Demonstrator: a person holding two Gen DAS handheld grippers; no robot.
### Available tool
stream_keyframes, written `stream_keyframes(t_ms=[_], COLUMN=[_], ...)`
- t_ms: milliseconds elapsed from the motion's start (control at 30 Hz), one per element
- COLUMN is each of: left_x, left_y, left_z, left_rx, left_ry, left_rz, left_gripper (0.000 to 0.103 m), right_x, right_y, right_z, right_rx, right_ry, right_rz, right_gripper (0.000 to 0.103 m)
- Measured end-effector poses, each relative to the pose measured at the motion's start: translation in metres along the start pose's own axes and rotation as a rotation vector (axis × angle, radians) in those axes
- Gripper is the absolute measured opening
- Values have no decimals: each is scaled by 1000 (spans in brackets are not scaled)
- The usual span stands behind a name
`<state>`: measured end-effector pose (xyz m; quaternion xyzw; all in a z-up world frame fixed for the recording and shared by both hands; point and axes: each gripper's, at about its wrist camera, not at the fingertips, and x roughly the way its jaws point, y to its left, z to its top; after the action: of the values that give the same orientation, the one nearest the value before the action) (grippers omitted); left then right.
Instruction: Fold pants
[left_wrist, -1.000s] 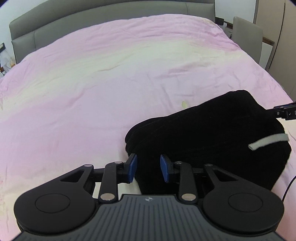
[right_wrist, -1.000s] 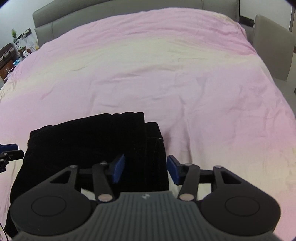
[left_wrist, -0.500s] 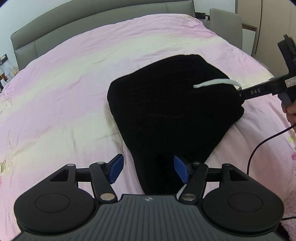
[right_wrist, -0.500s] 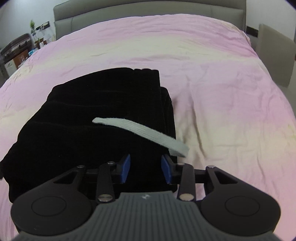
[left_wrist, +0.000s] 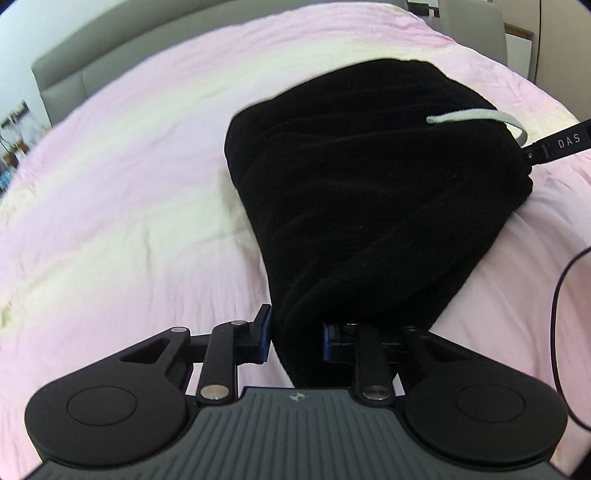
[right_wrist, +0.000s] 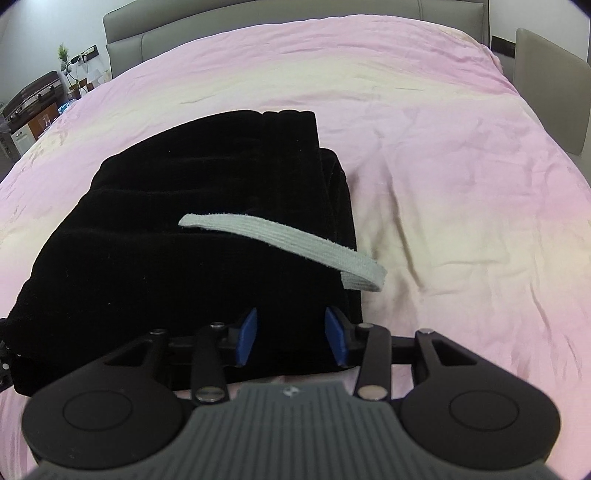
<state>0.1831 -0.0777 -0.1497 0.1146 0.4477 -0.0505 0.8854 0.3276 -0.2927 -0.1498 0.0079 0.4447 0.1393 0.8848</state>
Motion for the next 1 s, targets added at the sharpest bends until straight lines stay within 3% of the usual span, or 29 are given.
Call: stream_keyframes(t_ms=[67, 167, 267, 333, 400, 467, 567, 667, 733, 767, 800, 833, 1000], left_x=[15, 30, 28, 20, 5, -13, -39, -57, -63, -64, -63, -60, -22], left_y=[7, 8, 16, 23, 27, 24, 24, 34, 46, 52, 61, 67, 85], left_z=[-7, -16, -12, -7, -3, -3, -5, 9, 23, 30, 39, 46, 75], left_rx=[-53, -79, -101, -117, -116, -43, 57, 70, 23, -20, -82, -133, -345], left_ry=[47, 56, 84, 114, 134, 146, 131, 79, 26, 2, -25, -43, -72], left_rz=[-32, -47, -83, -111, -128, -117, -92, -73, -95, -113, -137, -161, -275], left_gripper=[28, 29, 29, 34, 37, 42, 46, 46, 47, 54, 58, 65, 76], right_x=[4, 11, 14, 17, 25, 20, -2, -24, -37, -42, -45, -46, -30], right_y=[-3, -11, -18, -20, -32, -39, -30, -19, -24, -30, -36, -43, -71], right_z=[-1, -6, -8, -6, -8, -9, -2, 4, 9, 13, 16, 19, 37], right_rx=[10, 28, 53, 79, 176, 218, 147, 57, 65, 85, 115, 150, 287], right_ry=[14, 39, 65, 104, 157, 139, 124, 117, 97, 87, 78, 73, 87], right_rz=[22, 43, 48, 37, 92, 121, 95, 55, 79, 95, 105, 118, 177], right_gripper=[39, 40, 44, 55, 55, 54, 53, 52, 57, 62, 72, 74, 74])
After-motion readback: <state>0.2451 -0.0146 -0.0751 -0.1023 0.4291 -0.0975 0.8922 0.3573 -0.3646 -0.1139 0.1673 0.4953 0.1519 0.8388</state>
